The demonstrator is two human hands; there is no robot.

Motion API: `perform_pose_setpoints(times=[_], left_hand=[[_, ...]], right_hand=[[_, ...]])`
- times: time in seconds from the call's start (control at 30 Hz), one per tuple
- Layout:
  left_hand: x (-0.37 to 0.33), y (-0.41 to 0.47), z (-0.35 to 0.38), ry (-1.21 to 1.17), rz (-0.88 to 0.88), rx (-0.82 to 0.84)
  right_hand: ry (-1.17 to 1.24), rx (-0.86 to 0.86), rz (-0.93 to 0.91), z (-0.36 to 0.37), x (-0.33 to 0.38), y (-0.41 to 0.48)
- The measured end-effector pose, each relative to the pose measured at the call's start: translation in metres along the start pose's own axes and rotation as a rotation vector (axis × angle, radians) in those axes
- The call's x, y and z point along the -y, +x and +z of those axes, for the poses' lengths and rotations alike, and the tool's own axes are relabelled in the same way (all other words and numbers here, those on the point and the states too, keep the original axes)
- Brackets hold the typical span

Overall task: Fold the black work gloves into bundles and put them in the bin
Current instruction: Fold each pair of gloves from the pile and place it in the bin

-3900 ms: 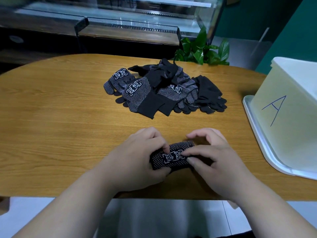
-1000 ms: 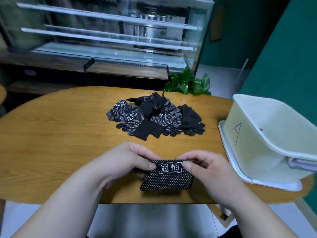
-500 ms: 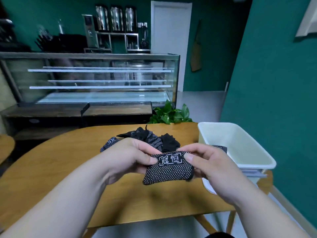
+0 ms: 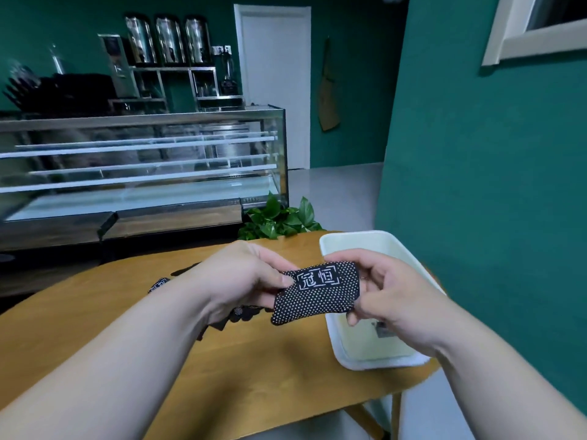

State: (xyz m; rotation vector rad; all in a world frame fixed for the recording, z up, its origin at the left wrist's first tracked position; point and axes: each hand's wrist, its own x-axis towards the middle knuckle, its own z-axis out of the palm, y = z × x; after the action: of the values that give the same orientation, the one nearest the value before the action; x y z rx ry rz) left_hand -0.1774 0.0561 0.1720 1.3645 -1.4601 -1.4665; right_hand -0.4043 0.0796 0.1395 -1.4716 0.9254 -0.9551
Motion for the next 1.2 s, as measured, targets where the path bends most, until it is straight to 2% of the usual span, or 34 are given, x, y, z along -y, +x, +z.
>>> perform_pose_setpoints(times=[0.17, 0.3, 0.4, 0.7, 0.8, 0.93, 1.07, 1.2], left_hand=[[-0.011, 0.026, 0.015, 0.002, 0.01, 0.002], [-0.016, 0.043, 0.023, -0.01, 0.036, 0.023], [-0.017, 0.061, 0.028, -0.019, 0.029, 0.036], [-0.01, 0.124, 0.051, 0.073, 0.016, 0.019], [-0.01, 0.145, 0.054, 0.113, 0.014, 0.002], [-0.009, 0.171, 0.061, 0.176, 0.024, -0.011], [-0.006, 0.195, 0.069, 0.255, -0.002, 0.037], [-0.001, 0.212, 0.081, 0.372, -0.022, 0.055]], right_hand=[[-0.013, -0.094, -0.041, -0.032, -0.007, 0.012], [0.121, 0.004, -0.038, -0.053, -0.007, 0.018], [-0.039, -0.035, -0.034, -0.066, -0.012, 0.029], [-0.266, -0.044, 0.019, -0.111, -0.032, 0.061], [-0.219, -0.06, 0.03, -0.125, -0.04, 0.072], [-0.047, -0.055, 0.144, -0.142, -0.042, 0.091], [-0.425, -0.152, 0.144, -0.155, -0.056, 0.117], [-0.584, -0.15, 0.219, -0.165, -0.066, 0.129]])
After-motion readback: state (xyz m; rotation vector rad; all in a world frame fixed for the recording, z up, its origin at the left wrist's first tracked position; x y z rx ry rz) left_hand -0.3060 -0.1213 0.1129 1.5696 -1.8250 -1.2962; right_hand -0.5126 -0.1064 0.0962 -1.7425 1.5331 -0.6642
